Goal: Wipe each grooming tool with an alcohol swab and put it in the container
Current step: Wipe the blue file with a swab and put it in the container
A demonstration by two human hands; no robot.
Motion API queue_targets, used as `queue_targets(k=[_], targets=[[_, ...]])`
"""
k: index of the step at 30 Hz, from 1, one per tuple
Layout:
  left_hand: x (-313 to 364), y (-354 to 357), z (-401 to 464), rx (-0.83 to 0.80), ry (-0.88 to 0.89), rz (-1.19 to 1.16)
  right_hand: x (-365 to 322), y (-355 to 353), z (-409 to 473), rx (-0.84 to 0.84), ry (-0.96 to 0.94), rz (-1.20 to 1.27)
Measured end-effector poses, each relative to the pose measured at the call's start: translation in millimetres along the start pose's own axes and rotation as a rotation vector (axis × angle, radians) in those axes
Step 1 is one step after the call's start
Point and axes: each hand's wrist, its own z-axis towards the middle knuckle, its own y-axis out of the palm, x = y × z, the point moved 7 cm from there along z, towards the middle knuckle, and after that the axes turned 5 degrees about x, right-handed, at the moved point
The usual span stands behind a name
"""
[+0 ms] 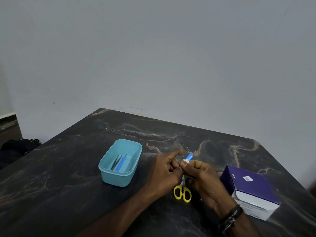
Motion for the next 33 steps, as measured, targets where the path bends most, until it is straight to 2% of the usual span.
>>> queue_targets(k=[5,8,15,21,24,30,33], targets=[[-1.1,2.5,-0.8,-0.034,0.005,0.033,-9.6,-12.7,3.4,0.105,-0.057,0.091],[1.8,1.2,-3.1,-0.010,0.037,0.077,-8.1,-15.4,4.4,0.104,-0.050,0.101],[23.1,-4.8,-12.0,0.105,0.377,0.516,-5.7,-6.6,0.7,0.066,-0.061,0.063],[34.4,-5.1,-18.4,0.153,0.501,0.588,-0.4,0.5,-3.5,0.080,-0.013,0.042],[30.2,-2.5,-16.8,0.138,0.487,0.589,-4.0,-5.6,-0.6,0.105,-0.065,0.049],[22.1,-2.5,-11.5,0.122,0.350,0.410,-9.8,-9.2,0.5,0.132,-0.124,0.091],[13.0,-4.5,-7.3,0.112,0.168,0.239,-11.5,-12.4,0.8,0.159,-0.130,0.103]])
